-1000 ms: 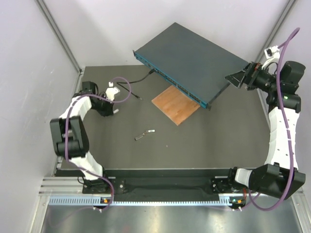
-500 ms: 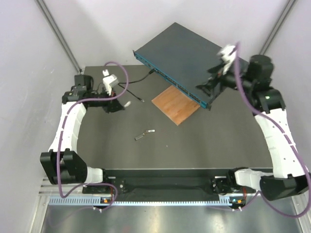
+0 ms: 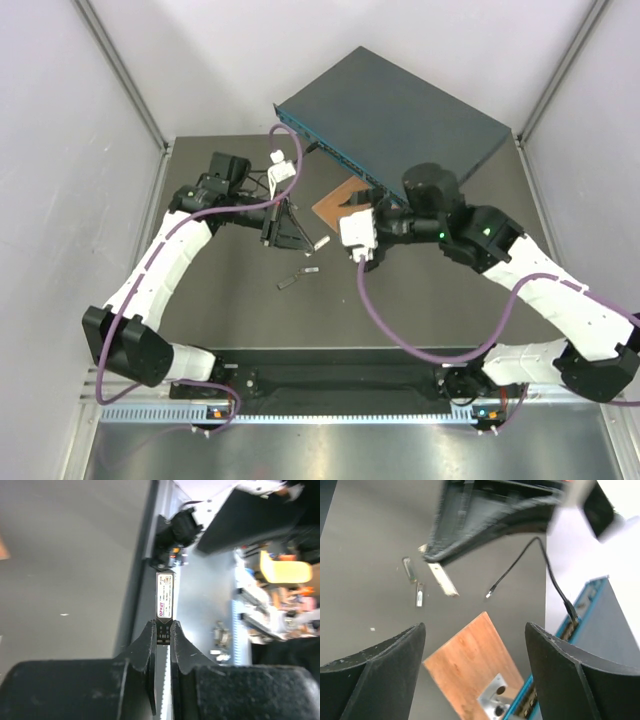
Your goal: Insert the plug into the switch port
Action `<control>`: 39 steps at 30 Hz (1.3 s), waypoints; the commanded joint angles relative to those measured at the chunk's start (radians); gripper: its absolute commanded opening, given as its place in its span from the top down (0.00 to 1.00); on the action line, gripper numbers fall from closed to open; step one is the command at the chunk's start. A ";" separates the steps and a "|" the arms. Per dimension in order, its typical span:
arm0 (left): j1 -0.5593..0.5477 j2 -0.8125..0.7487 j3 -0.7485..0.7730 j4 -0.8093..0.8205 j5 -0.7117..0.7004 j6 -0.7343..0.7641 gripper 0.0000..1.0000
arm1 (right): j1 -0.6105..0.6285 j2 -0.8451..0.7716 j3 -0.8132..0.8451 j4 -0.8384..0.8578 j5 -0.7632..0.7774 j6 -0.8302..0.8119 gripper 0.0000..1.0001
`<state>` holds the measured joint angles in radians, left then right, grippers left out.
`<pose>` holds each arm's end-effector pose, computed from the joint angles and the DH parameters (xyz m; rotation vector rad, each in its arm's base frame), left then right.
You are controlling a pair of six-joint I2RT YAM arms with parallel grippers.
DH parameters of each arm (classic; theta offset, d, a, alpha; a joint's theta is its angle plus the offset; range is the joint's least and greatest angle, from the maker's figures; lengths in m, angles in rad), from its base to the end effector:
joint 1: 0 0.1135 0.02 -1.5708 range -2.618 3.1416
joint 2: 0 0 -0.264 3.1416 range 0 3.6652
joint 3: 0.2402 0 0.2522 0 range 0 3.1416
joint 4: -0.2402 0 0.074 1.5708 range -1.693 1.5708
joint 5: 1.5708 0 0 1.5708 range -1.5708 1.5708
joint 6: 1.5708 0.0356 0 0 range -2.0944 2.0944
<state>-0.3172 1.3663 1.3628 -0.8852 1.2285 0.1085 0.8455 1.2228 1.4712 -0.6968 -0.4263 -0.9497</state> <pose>0.2420 -0.1147 0.3644 0.9735 1.9742 -1.5767 0.1539 0.1958 0.4339 -1.7129 1.0220 0.3625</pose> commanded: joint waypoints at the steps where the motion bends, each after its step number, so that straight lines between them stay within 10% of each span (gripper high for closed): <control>1: -0.031 -0.012 -0.022 0.081 0.095 -0.136 1.00 | 0.066 0.003 -0.032 -0.004 0.055 -0.162 0.22; 16: -0.079 -0.015 -0.062 0.160 0.066 -0.233 1.00 | 0.156 0.084 -0.009 -0.050 0.081 -0.224 0.51; 19: -0.079 -0.012 -0.064 0.186 0.065 -0.257 1.00 | 0.161 0.098 0.001 -0.066 0.086 -0.224 0.64; 22: -0.080 -0.012 -0.057 0.201 0.048 -0.268 0.97 | 0.162 0.104 0.005 -0.064 0.092 -0.204 1.00; 25: -0.080 -0.039 -0.064 0.235 0.022 -0.250 0.67 | 0.162 0.118 0.011 -0.052 0.121 -0.135 1.00; 30: -0.021 -0.169 -0.097 0.340 -0.093 -0.193 0.46 | 0.084 0.153 0.054 -0.067 0.062 0.122 1.00; 36: 0.208 -0.291 -0.183 0.699 -0.044 -0.311 0.36 | -0.089 0.204 0.138 -0.112 -0.173 0.409 1.00; 39: 0.224 -0.326 -0.177 0.602 -0.014 -0.068 0.38 | -0.140 0.241 0.179 -0.130 -0.299 0.530 1.00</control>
<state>-0.1020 1.0740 1.1988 -0.3534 1.1641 -0.1204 0.7330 1.4494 1.5784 -0.8093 -0.5388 -0.6189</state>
